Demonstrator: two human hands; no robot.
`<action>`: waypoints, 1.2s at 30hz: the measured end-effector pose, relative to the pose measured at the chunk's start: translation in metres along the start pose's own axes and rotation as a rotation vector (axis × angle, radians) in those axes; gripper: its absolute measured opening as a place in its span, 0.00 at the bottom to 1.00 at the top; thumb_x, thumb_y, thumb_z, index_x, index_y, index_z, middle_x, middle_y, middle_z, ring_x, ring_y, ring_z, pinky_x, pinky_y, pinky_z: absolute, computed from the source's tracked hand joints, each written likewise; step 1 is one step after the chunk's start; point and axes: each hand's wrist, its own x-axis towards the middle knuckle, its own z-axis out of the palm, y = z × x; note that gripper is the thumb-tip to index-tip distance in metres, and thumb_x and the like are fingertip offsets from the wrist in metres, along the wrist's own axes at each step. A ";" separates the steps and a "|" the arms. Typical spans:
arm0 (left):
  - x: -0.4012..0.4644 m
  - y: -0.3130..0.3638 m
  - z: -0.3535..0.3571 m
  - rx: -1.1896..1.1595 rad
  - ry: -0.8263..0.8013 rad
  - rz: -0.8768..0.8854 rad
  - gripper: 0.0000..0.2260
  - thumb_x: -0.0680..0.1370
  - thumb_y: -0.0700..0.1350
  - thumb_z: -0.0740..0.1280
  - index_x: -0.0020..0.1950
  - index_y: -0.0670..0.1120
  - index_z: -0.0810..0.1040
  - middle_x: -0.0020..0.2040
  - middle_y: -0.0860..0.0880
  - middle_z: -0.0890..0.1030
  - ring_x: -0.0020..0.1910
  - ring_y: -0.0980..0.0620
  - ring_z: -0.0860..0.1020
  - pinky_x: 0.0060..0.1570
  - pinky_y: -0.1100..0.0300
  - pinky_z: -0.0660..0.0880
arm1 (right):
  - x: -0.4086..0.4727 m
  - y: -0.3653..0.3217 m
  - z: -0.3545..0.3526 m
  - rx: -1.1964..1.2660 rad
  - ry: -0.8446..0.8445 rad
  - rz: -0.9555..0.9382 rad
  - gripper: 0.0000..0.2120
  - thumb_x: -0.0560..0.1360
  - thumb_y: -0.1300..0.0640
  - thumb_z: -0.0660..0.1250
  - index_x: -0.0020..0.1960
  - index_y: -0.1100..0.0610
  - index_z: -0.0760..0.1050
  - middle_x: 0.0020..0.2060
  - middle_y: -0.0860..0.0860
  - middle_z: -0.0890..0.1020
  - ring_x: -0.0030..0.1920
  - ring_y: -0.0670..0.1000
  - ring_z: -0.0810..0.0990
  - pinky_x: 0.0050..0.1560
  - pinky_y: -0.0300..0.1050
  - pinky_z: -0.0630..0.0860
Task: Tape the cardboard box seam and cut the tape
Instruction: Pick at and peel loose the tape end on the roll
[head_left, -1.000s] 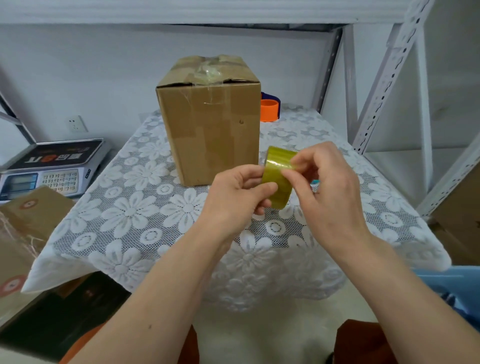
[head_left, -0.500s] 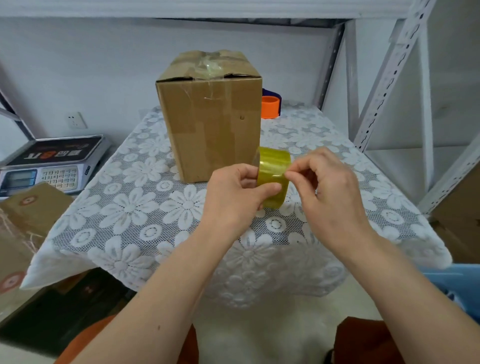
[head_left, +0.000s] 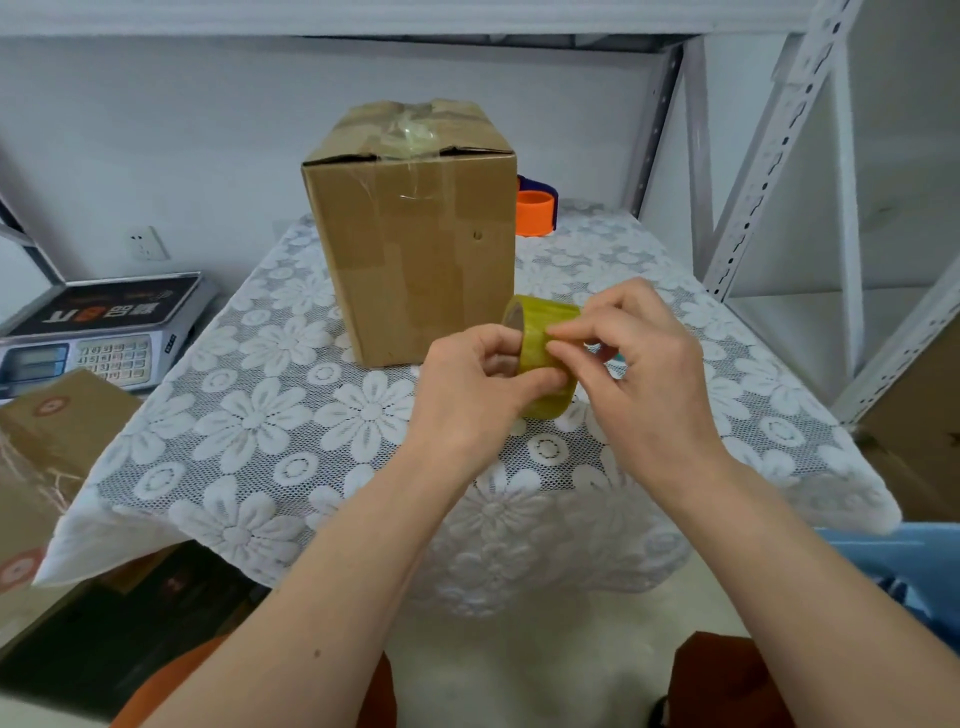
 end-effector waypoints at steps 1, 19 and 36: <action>0.000 0.000 0.001 0.013 -0.004 0.003 0.09 0.68 0.36 0.76 0.46 0.39 0.82 0.39 0.41 0.85 0.39 0.45 0.85 0.42 0.57 0.82 | 0.000 0.000 0.000 -0.006 0.007 -0.016 0.02 0.71 0.62 0.70 0.43 0.60 0.81 0.41 0.52 0.76 0.45 0.53 0.76 0.43 0.50 0.75; 0.000 -0.001 0.000 -0.008 -0.127 -0.042 0.05 0.69 0.37 0.74 0.44 0.38 0.82 0.29 0.50 0.80 0.22 0.63 0.74 0.24 0.73 0.66 | -0.001 -0.002 -0.006 0.029 -0.035 -0.059 0.02 0.71 0.62 0.70 0.41 0.60 0.81 0.39 0.51 0.76 0.44 0.52 0.74 0.43 0.42 0.71; -0.003 -0.005 -0.001 -0.343 -0.154 -0.178 0.08 0.78 0.36 0.64 0.52 0.41 0.82 0.34 0.48 0.80 0.31 0.56 0.77 0.35 0.64 0.78 | -0.006 0.000 -0.043 0.371 -0.250 0.481 0.05 0.71 0.65 0.71 0.39 0.57 0.81 0.26 0.40 0.80 0.29 0.36 0.76 0.33 0.28 0.69</action>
